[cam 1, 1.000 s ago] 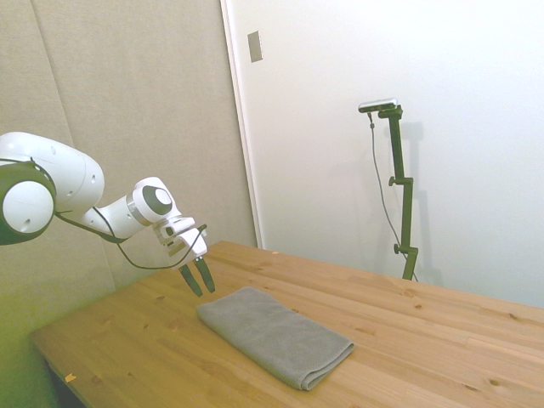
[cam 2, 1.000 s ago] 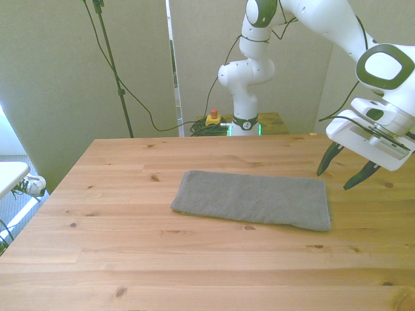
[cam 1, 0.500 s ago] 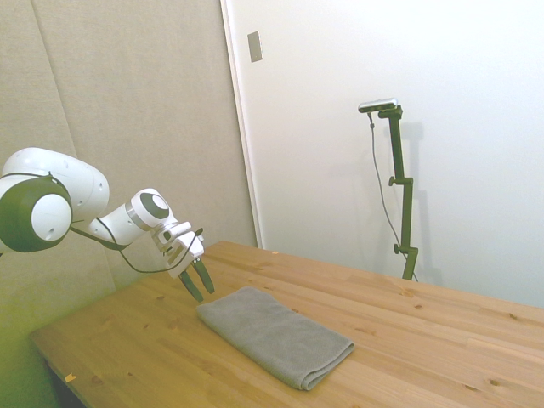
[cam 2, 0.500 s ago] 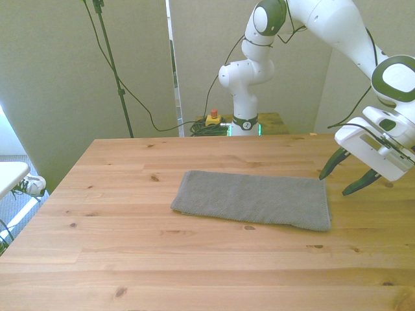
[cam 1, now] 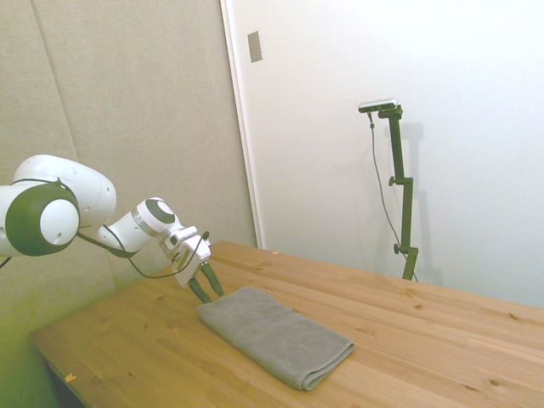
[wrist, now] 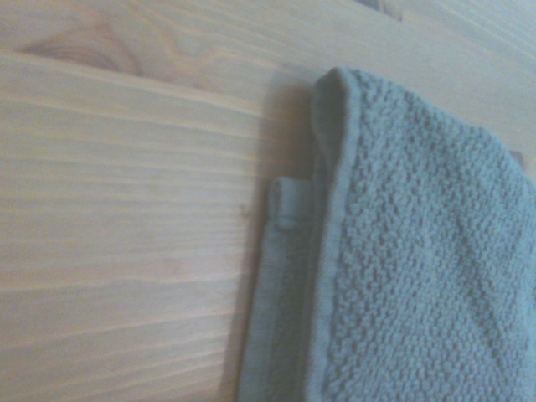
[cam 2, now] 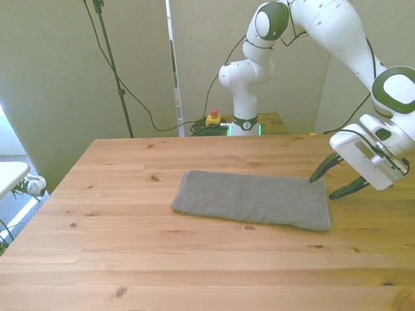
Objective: Fold the towel
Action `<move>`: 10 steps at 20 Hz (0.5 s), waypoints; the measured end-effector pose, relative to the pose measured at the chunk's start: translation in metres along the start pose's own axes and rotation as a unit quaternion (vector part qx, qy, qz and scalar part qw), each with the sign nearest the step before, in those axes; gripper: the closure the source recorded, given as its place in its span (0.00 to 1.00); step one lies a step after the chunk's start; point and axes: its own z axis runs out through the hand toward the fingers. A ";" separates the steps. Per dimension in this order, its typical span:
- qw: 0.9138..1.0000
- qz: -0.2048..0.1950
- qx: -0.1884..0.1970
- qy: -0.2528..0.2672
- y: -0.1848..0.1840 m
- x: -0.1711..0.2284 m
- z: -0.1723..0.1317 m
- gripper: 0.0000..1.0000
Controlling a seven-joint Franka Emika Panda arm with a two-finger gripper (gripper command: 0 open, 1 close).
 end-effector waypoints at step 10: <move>0.999 0.017 -0.029 -0.002 0.009 0.031 0.035 1.00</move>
